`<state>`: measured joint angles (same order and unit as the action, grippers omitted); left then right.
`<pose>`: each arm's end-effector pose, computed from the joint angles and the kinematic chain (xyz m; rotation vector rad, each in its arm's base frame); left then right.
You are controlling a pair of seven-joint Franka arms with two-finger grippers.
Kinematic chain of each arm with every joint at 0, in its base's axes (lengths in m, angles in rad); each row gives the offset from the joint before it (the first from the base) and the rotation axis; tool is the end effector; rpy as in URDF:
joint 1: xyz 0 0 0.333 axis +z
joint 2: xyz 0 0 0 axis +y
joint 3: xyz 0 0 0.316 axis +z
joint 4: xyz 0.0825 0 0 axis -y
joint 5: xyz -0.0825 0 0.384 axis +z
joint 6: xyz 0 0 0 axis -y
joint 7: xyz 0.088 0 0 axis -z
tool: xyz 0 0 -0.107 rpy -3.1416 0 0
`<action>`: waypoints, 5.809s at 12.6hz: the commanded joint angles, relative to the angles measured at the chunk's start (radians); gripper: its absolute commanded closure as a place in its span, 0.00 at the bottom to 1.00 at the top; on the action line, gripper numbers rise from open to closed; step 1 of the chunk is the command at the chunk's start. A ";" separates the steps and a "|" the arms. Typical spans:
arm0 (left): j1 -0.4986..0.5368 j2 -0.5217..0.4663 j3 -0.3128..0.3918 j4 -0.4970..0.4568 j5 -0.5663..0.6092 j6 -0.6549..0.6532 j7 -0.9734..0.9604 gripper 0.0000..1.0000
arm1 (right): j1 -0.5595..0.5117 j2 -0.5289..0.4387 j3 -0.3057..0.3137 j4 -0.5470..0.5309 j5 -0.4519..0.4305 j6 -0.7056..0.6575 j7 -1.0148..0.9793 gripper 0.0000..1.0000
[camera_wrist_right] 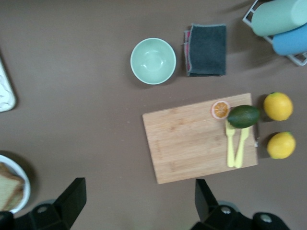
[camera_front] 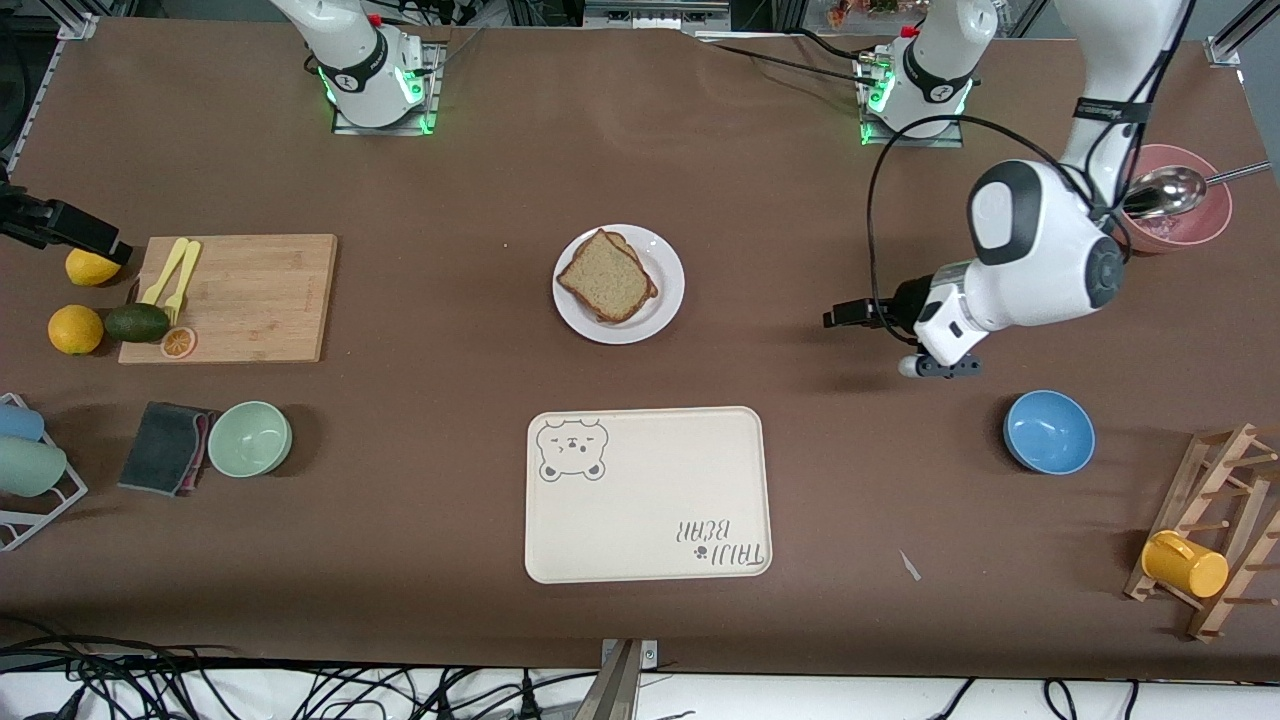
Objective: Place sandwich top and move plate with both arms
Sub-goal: 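Move the left gripper from its rest toward the white plate, then grip the white plate rim with the left gripper, then slide the plate with the left gripper onto the bear tray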
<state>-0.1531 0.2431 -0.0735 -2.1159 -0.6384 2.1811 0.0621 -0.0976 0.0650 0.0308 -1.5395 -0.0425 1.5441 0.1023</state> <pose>0.5392 -0.1466 0.2908 2.6335 0.1761 -0.2892 0.5692 -0.0433 0.6005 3.0876 -0.2615 -0.0924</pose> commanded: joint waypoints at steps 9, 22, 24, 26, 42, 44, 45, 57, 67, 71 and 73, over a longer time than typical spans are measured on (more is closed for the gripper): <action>-0.010 -0.024 0.009 0.034 -0.113 0.056 -0.048 0.00 | 0.033 0.025 -0.011 0.005 0.084 0.027 -0.007 0.00; 0.084 0.005 -0.396 -0.181 -0.507 0.288 0.223 0.00 | 0.036 0.032 -0.009 0.006 0.050 0.068 -0.007 0.00; 0.048 0.047 -0.405 -0.174 -0.636 0.348 0.316 0.00 | 0.033 0.032 -0.009 0.007 0.056 0.068 -0.007 0.00; 0.030 0.082 -0.405 -0.173 -0.777 0.364 0.457 0.00 | 0.032 0.033 -0.009 0.007 0.055 0.100 -0.015 0.00; -0.069 0.321 -0.404 -0.050 -1.256 0.467 0.887 0.08 | 0.039 0.039 0.014 0.007 -0.008 0.076 -0.026 0.00; -0.075 0.326 -0.405 -0.052 -1.277 0.467 0.912 0.11 | 0.039 0.044 0.014 0.007 -0.007 0.076 -0.027 0.00; -0.082 0.326 -0.405 -0.053 -1.278 0.468 0.912 0.12 | 0.041 0.044 0.015 0.004 -0.010 0.076 -0.024 0.00; -0.123 0.369 -0.405 -0.052 -1.368 0.468 1.034 0.94 | 0.039 0.048 0.014 0.002 -0.007 0.017 -0.021 0.00; -0.118 0.361 -0.404 0.059 -1.428 0.529 0.987 1.00 | 0.035 0.047 0.041 0.007 0.019 0.067 -0.016 0.00; -0.108 0.372 -0.382 0.155 -1.420 0.539 0.935 1.00 | 0.042 0.048 0.049 0.007 0.078 0.074 -0.021 0.00; -0.109 0.392 -0.367 0.227 -1.417 0.586 0.923 1.00 | 0.044 0.048 0.049 0.007 0.073 0.074 -0.021 0.00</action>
<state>-0.2620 0.6044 -0.4455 -1.9745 -2.0231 2.7283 0.9870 -0.0498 0.1133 0.0776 -1.5404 0.0167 1.6160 0.0905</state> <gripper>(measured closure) 0.956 0.000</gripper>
